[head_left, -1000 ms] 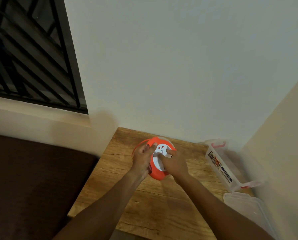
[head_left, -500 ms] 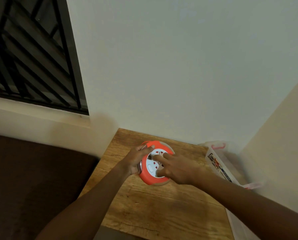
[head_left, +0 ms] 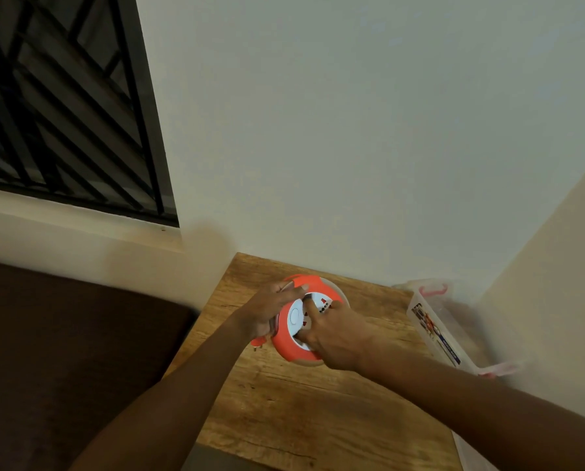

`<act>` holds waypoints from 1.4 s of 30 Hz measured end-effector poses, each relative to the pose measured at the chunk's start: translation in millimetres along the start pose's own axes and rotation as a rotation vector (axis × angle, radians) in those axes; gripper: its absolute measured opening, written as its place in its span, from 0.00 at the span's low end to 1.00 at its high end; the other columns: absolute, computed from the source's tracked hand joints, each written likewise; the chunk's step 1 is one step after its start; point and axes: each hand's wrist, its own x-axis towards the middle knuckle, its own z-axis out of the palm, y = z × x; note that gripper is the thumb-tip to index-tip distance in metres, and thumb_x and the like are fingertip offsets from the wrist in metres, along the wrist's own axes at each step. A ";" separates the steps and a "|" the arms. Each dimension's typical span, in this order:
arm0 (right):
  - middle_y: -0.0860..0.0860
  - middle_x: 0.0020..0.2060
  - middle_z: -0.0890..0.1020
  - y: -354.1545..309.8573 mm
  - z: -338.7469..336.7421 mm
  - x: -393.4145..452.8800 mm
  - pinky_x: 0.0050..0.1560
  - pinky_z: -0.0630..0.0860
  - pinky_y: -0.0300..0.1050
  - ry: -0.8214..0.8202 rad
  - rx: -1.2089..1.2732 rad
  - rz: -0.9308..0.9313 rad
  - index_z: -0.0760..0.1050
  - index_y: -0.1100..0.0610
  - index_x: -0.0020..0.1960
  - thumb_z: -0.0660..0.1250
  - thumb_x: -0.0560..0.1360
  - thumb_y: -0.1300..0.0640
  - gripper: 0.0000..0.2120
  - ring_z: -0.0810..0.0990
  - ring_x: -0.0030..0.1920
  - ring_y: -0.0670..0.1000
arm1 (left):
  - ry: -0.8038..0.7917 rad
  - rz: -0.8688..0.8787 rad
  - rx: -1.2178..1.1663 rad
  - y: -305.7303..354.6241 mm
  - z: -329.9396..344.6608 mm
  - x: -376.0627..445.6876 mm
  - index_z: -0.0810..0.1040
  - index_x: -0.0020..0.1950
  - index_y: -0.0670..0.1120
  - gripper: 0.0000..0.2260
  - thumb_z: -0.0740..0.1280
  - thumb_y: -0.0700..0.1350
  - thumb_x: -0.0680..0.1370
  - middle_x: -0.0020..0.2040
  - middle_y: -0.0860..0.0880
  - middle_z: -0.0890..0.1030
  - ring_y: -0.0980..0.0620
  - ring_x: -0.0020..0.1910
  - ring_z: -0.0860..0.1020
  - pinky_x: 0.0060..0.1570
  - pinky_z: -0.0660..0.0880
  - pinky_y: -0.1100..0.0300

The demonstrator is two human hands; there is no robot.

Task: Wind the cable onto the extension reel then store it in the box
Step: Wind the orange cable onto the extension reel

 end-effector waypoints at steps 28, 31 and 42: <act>0.50 0.70 0.75 12.2 28.7 -10.8 0.50 0.81 0.46 0.258 0.778 0.513 0.55 0.36 0.77 0.64 0.75 0.45 0.33 0.80 0.59 0.53 | 0.112 0.081 -0.278 5.7 23.5 -11.7 0.83 0.63 0.40 0.16 0.74 0.46 0.78 0.61 0.36 0.85 0.39 0.53 0.87 0.47 0.85 0.47; 0.48 0.69 0.76 9.2 33.0 -10.0 0.54 0.79 0.47 0.306 0.788 0.503 0.55 0.36 0.77 0.64 0.74 0.39 0.34 0.78 0.62 0.52 | 0.120 0.080 -0.283 5.0 24.3 -11.1 0.83 0.63 0.42 0.16 0.74 0.47 0.77 0.61 0.36 0.85 0.39 0.53 0.87 0.45 0.85 0.47; 0.44 0.61 0.76 -1.3 60.3 -21.4 0.54 0.82 0.50 0.523 1.581 0.746 0.68 0.46 0.70 0.77 0.70 0.49 0.32 0.79 0.58 0.47 | 0.134 -0.054 -0.443 -11.6 7.1 -8.5 0.84 0.58 0.40 0.11 0.71 0.45 0.80 0.53 0.37 0.88 0.38 0.45 0.88 0.38 0.85 0.47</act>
